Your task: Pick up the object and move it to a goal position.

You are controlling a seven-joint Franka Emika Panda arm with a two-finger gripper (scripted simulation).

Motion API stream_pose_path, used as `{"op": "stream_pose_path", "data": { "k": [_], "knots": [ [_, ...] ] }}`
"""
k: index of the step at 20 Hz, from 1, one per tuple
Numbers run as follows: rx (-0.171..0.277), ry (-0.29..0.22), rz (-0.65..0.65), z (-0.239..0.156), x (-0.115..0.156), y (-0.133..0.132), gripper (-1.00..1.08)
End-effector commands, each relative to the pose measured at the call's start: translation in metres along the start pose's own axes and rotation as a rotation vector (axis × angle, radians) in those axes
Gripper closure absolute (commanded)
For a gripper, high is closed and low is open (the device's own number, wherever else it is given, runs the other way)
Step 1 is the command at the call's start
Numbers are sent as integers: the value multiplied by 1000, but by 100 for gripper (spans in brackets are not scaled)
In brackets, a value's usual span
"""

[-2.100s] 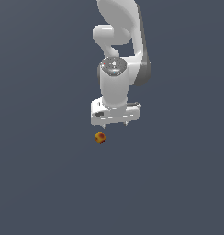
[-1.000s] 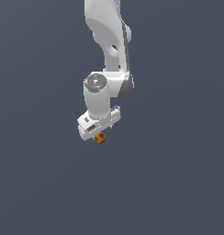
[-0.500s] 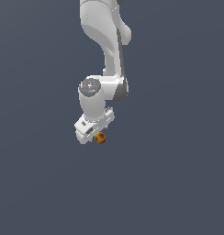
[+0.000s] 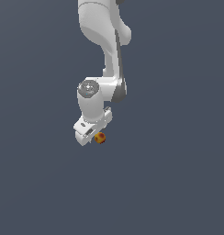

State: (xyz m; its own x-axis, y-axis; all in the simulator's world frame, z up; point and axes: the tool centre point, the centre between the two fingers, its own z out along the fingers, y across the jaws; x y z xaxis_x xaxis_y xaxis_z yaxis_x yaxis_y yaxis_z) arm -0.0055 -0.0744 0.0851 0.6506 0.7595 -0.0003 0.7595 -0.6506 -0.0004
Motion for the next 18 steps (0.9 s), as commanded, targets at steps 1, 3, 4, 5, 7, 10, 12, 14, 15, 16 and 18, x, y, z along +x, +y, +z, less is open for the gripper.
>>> {"op": "stream_pose_path", "data": {
  "k": [1,3,4,5,7,10,12,14,15,16,18],
  "knots": [
    [0,0,0,1,0,0,-92],
    [0,0,-1,6,0,0,-92],
    [0,0,-1,9,0,0,-92],
    [0,0,-2,13,0,0,-92],
    [0,0,-3,24,0,-1,-92],
    [0,0,-4,39,0,-1,-92],
    [0,0,-4,46,-1,-1,-92],
    [0,0,-5,49,0,0,-92],
    [0,0,-5,50,0,0,-92],
    [0,0,-5,50,0,0,-92],
    [0,0,-5,50,0,0,108]
  ]
}}
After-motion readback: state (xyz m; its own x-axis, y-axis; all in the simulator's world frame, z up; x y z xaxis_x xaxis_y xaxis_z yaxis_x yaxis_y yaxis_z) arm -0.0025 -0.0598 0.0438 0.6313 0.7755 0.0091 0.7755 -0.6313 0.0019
